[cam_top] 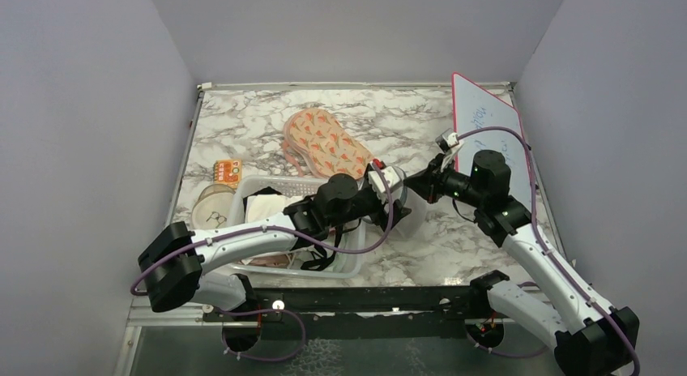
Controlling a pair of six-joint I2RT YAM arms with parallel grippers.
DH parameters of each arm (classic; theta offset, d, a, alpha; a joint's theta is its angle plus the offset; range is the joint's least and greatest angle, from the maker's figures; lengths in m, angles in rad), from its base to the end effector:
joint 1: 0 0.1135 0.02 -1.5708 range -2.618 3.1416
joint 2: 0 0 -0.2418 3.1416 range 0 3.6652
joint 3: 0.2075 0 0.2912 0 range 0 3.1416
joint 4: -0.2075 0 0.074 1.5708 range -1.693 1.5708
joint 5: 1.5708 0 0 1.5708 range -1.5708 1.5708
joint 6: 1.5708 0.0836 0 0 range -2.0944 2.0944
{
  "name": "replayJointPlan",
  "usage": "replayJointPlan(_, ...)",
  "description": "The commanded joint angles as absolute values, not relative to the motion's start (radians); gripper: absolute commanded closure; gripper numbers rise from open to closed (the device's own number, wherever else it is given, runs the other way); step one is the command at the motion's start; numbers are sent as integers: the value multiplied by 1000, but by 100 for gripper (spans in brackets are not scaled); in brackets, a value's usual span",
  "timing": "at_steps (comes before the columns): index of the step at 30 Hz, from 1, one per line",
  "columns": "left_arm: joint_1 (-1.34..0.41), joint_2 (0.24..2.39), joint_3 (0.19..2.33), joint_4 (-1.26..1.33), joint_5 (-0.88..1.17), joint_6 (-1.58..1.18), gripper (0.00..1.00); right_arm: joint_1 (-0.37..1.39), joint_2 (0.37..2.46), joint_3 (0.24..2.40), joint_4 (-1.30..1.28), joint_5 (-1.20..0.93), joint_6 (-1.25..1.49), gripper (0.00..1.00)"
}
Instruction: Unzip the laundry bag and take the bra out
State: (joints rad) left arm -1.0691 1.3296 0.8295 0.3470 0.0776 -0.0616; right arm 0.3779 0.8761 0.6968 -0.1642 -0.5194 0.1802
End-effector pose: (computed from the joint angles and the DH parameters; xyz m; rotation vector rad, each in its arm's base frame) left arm 0.1850 -0.3508 0.2403 0.9255 1.5545 -0.8899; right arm 0.2582 0.1472 0.2581 -0.5499 1.8850 0.8675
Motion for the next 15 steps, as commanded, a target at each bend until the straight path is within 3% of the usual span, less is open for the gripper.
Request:
replayJointPlan(1, -1043, 1361, 912, 308, 70, -177, 36, 378, 889, 718, -128, -651, 180, 99)
replayJointPlan(3, -1034, 1379, 928, 287, 71, -191, 40, 379, 898, 720, -123, -671, 185, 99)
replayJointPlan(7, -1026, 1405, 951, 233, 39, -185, 59, 379, 903, 736, -137, -674, 177, 99)
replayJointPlan(15, -1027, 1388, 929, 240, 60, -184, 85, 378, 906, 768, -167, -617, 207, 99)
